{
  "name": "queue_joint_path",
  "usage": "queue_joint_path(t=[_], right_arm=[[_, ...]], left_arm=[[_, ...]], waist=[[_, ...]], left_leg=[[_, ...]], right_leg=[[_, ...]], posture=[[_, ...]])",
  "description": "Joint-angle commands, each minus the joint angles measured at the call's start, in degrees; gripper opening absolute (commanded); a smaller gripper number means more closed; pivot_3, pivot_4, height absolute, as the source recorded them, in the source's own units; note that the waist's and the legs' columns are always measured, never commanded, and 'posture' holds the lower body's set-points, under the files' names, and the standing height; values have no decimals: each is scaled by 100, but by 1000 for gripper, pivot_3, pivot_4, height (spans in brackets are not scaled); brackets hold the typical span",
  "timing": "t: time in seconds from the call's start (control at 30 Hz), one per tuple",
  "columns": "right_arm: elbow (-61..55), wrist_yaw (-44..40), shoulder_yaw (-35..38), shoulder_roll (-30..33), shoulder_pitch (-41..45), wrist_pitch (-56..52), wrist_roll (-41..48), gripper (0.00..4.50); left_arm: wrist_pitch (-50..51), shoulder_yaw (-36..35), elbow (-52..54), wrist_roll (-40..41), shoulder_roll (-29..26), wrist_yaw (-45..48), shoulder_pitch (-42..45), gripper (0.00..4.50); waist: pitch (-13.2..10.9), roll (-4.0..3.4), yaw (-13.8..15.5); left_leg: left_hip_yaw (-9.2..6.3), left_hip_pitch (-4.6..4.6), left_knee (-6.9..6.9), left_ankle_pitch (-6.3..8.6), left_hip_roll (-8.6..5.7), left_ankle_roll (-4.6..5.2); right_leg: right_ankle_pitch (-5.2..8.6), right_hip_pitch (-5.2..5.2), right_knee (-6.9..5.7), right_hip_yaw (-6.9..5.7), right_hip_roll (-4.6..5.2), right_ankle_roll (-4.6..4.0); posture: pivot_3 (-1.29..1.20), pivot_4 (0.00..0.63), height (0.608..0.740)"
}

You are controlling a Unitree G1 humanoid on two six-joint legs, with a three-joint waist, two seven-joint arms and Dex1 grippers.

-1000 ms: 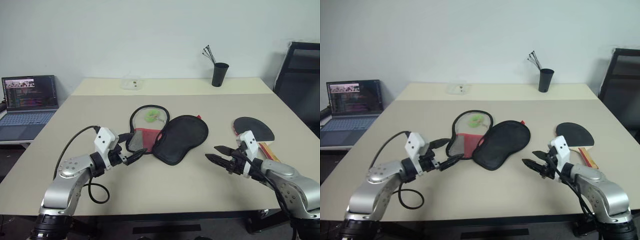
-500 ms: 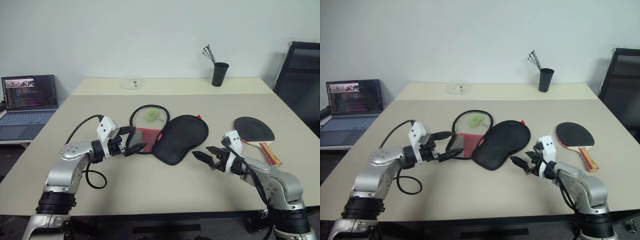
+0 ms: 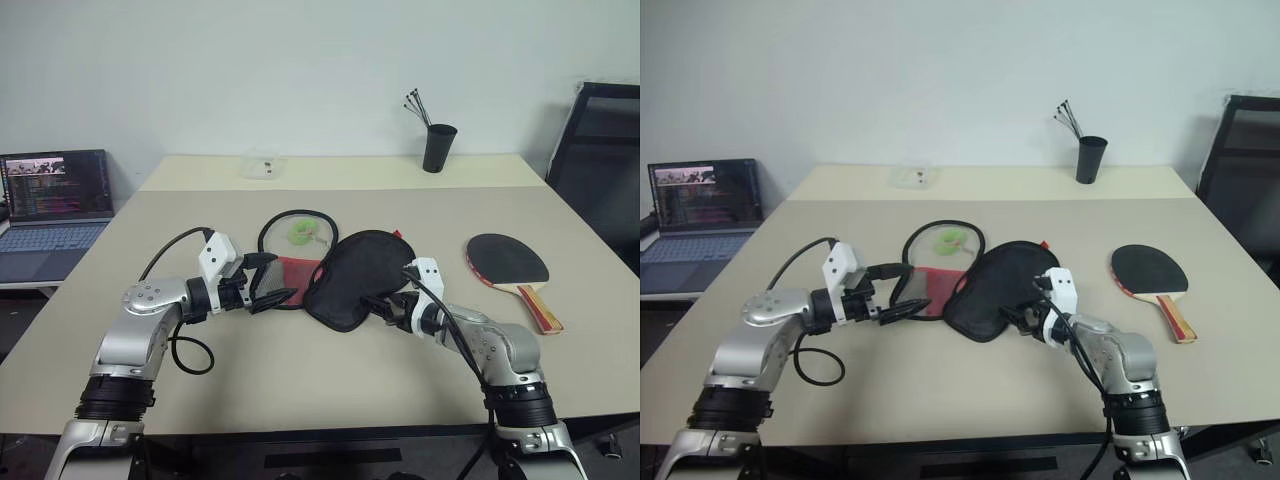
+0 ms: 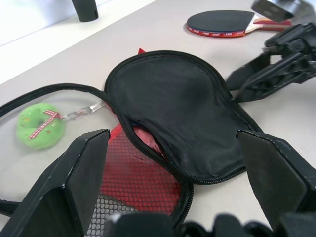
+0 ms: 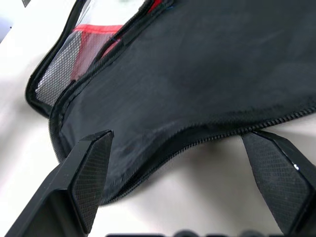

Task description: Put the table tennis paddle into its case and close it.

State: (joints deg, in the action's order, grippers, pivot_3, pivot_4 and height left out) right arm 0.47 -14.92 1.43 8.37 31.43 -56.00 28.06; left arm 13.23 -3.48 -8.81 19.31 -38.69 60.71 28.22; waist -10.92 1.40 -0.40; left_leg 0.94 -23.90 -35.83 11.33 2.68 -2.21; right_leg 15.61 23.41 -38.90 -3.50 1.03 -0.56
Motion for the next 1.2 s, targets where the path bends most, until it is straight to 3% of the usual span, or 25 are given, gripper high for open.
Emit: queue_joint_path(t=[0.03,0.1,0.2,0.57,0.9,1.2], right_arm=[[95,-118,-172,-138,209,260,-108,4490],[149,-169,-281,-159,256,379,-207,4490],[217,-205,-321,-157,292,488,-310,3947],[-73,-462,15,214,213,-89,-8,135],[-589,-1147,-73,1234,-166,-909,289,63],[279,-2082,-413,2296,303,-555,-32,63]], left_arm=[[-47,-170,282,57,-110,-34,-78,4500],[-18,-197,388,80,-101,-88,-171,4500],[16,-241,508,103,-97,-154,-283,4500],[121,-297,893,154,-89,-315,-651,4500],[245,-186,1097,190,-38,-288,-728,4500],[271,-51,1112,157,3,-247,-664,4500]], waist=[[0,0,-11],[0,0,-12],[0,0,-6],[0,0,13],[0,0,26],[0,0,27]], left_leg=[[2,2,1,0,1,0],[2,1,2,1,2,0],[2,-1,2,3,4,2],[1,-2,1,3,6,2],[2,-2,-1,3,3,2],[4,-2,-9,3,-3,2]], right_leg=[[0,0,-1,3,0,0],[0,0,-1,3,1,0],[0,1,1,4,1,0],[0,1,1,3,4,0],[0,1,0,2,4,0],[0,1,0,2,1,0]], posture=[[0,150,740],[0,150,740],[0,150,740],[0,150,740],[0,150,740],[0,150,740]])
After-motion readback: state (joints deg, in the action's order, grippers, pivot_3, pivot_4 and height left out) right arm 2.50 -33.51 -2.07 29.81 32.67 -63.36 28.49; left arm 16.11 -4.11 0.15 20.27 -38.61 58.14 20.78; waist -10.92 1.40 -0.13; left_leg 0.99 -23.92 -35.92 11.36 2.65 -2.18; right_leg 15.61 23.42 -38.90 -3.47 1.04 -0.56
